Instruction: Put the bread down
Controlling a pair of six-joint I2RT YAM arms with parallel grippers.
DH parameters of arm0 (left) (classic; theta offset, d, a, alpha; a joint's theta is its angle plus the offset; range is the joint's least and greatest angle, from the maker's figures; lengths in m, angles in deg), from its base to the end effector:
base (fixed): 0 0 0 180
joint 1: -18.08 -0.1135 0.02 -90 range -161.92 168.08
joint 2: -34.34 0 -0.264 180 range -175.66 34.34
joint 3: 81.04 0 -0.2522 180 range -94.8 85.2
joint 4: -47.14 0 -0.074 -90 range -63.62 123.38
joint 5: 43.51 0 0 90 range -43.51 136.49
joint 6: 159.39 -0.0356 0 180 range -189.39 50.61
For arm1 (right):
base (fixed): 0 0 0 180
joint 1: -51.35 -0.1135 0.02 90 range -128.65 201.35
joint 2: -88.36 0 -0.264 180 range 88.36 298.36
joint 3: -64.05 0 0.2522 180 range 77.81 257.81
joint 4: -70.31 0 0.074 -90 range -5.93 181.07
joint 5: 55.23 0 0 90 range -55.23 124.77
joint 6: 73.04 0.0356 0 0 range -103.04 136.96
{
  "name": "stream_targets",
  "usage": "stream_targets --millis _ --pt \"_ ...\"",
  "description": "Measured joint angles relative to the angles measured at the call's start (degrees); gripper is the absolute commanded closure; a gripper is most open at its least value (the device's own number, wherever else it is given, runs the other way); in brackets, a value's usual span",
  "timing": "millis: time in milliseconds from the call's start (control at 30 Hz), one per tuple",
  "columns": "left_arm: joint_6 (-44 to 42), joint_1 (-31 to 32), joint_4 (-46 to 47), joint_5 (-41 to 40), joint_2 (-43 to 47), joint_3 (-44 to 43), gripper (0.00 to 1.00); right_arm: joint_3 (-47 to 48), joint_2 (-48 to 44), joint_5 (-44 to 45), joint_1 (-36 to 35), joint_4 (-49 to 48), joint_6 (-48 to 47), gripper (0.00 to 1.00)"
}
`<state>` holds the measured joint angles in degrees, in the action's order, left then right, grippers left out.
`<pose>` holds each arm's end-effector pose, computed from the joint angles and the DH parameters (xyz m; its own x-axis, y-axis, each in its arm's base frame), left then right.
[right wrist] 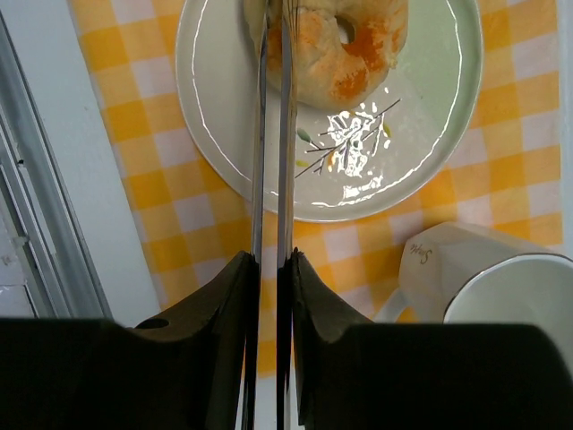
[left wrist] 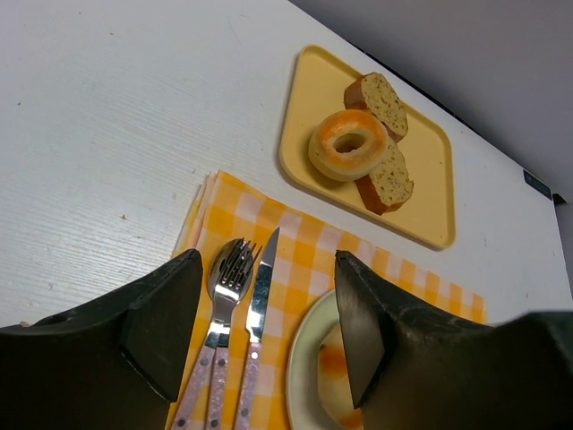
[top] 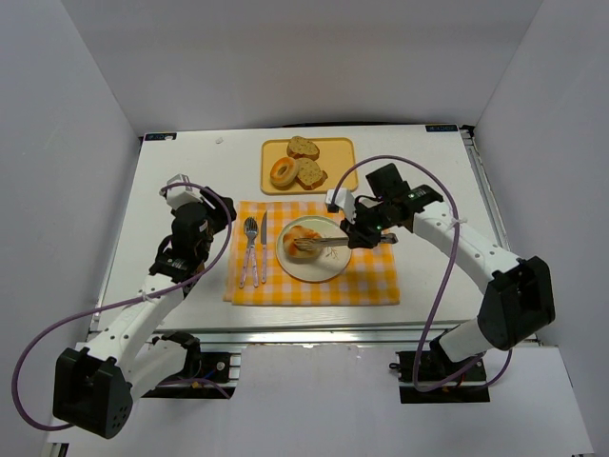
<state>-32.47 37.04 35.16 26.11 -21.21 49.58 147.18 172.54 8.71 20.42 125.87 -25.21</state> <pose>0.2153 -0.0609 0.2706 -0.2305 -0.5162 -0.8249 -0.1837 0.8555 -0.4841 0.2525 0.1695 0.2830 -0.0816 -0.7520 -0.6541 -0.9767 0.1909 -0.0976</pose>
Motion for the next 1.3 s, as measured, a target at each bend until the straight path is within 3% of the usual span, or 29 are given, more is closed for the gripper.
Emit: stream_targets --millis 67,167,200,267,500,833,1300 --pt "0.0 0.0 0.0 0.0 0.1 0.0 0.30 -0.2 0.2 0.8 -0.3 -0.3 0.1 0.99" --pt "0.0 0.0 -0.1 0.0 0.6 0.0 0.30 -0.2 0.8 1.4 -1.2 -1.3 0.2 0.90" --pt "0.0 0.0 -0.1 0.0 0.9 0.0 0.30 -0.2 1.0 1.5 -1.5 -1.5 0.1 0.79" --pt "0.0 0.0 -0.2 -0.1 1.6 0.0 0.30 -0.2 1.2 1.5 -1.8 -1.4 -0.1 0.68" --pt "0.2 0.0 -0.1 -0.2 2.7 0.0 0.30 -0.2 0.8 0.5 -2.1 -1.3 -1.0 0.59" --pt "0.1 0.0 -0.1 -0.2 1.7 0.0 0.30 0.8 -1.2 0.4 -2.1 -1.2 -1.5 0.55" --pt "0.1 0.0 -0.6 -0.2 2.2 0.0 0.30 1.6 -1.3 0.2 -2.0 -1.2 -3.2 0.56"
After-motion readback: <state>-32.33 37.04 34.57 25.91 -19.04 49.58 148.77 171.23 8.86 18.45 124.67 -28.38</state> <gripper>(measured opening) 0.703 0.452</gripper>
